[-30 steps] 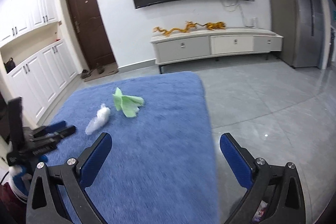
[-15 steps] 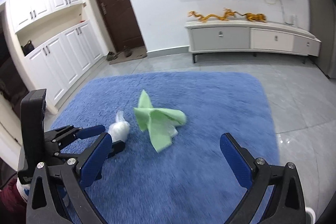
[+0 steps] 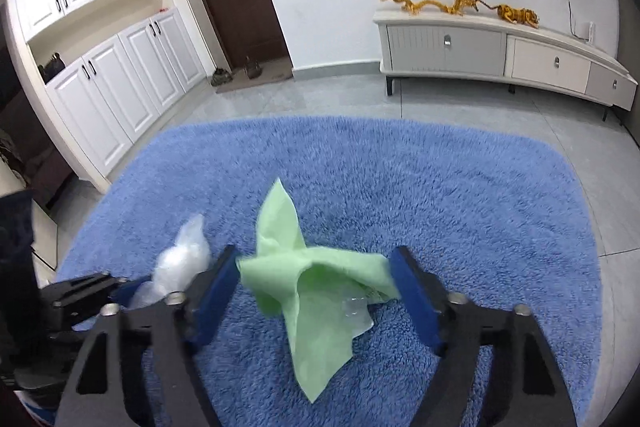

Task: Collect trash
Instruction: 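Grasp the green cloth with right tool while left tool grasps white plastic bag, then carry white bag and green cloth over the bin and release both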

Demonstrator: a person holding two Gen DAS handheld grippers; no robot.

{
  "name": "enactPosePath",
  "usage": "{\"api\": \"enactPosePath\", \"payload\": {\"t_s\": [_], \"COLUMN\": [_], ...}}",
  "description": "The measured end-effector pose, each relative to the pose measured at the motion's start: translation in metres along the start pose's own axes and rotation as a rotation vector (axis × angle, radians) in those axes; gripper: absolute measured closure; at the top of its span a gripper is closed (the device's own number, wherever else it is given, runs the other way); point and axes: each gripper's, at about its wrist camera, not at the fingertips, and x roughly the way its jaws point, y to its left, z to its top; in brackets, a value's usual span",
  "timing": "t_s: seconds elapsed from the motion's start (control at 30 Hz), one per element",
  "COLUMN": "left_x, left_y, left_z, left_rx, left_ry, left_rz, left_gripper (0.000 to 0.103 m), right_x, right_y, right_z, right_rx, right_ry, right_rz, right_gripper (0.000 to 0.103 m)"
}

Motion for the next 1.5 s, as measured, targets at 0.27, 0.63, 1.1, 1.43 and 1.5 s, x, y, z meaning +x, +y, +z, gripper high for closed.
{"api": "enactPosePath", "payload": {"t_s": [0.27, 0.63, 1.1, 1.43, 1.5], "left_x": [-0.002, -0.021, -0.131, -0.170, -0.174], "left_y": [-0.001, -0.007, -0.068, -0.095, -0.098], "left_z": [0.001, -0.008, -0.051, -0.068, -0.070], "left_rx": [0.002, 0.015, 0.158, 0.200, 0.202], "left_ry": [-0.001, -0.066, -0.253, -0.319, -0.324], "left_rz": [0.004, 0.094, 0.105, 0.105, 0.104], "left_gripper": [0.073, 0.077, 0.077, 0.077, 0.077], "right_x": [-0.009, -0.070, -0.191, -0.225, -0.230], "right_y": [0.003, -0.013, -0.006, 0.004, 0.002], "right_z": [-0.011, -0.055, -0.122, -0.146, -0.151], "right_rx": [-0.010, 0.114, 0.176, 0.209, 0.214], "right_ry": [-0.017, -0.060, -0.145, -0.193, -0.197], "right_rz": [0.003, 0.007, -0.109, -0.156, -0.164], "right_gripper": [0.054, 0.056, 0.056, 0.056, 0.056]}}
